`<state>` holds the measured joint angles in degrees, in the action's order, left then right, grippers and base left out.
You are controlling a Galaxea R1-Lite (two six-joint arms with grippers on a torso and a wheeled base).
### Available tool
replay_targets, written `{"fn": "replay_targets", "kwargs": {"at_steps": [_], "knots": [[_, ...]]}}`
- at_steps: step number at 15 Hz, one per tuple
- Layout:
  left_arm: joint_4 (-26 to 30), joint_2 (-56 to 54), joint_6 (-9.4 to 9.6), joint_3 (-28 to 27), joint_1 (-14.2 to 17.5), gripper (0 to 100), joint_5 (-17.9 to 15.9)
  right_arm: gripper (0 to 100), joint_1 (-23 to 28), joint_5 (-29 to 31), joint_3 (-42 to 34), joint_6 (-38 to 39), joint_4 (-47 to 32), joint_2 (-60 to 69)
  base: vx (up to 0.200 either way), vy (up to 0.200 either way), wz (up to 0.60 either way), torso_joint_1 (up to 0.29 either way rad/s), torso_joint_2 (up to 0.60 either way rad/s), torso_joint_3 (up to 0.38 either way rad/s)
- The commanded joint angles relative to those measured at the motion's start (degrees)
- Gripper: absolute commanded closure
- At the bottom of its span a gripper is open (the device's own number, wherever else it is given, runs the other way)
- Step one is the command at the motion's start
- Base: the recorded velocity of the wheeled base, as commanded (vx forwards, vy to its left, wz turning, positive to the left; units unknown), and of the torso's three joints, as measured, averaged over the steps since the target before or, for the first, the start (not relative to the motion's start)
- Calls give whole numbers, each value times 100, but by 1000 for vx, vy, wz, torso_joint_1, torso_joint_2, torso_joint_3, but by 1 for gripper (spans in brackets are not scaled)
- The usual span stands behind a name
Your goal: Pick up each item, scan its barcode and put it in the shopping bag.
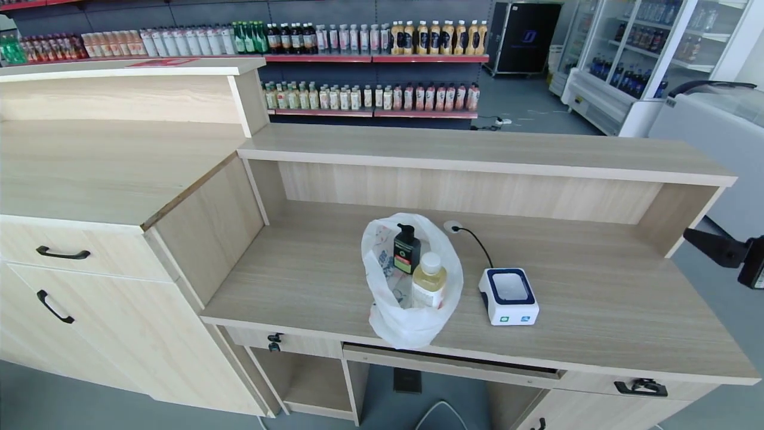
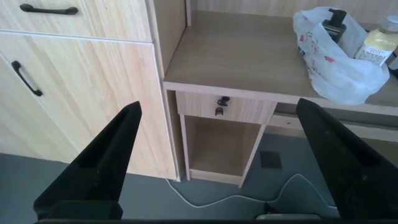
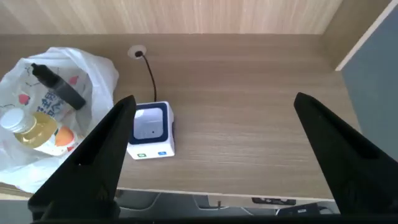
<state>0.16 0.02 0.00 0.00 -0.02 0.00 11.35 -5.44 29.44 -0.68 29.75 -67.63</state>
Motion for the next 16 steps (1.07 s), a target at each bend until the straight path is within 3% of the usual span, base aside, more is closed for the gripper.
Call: {"fn": "replay_targets", "kwargs": {"at_steps": [1,3,4,6,7,10,16], "knots": [[2,-2,0,0,2,0,0,0,-80,324,-1608,112,-21,2026,0,0,0,0,0,0],[2,-2,0,0,2,0,0,0,-282,306,-2382,112,-13,2975,0,0,0,0,0,0],[2,-2,0,0,2,0,0,0,-625,289,-2900,103,-21,3590,0,0,0,0,0,0],[-7,-2,0,0,2,0,0,0,-1021,324,-2944,103,-637,4232,0,0,0,0,0,0],[2,-2,0,0,2,0,0,0,-1223,333,-2944,95,-1366,4882,0,0,0,0,0,0],[2,-2,9,0,2,0,0,0,-1056,315,-2944,191,-2544,6051,0,0,0,0,0,0],[2,-2,0,0,2,0,0,0,-1126,131,-2944,165,-2623,6763,0,0,0,0,0,0]]}}
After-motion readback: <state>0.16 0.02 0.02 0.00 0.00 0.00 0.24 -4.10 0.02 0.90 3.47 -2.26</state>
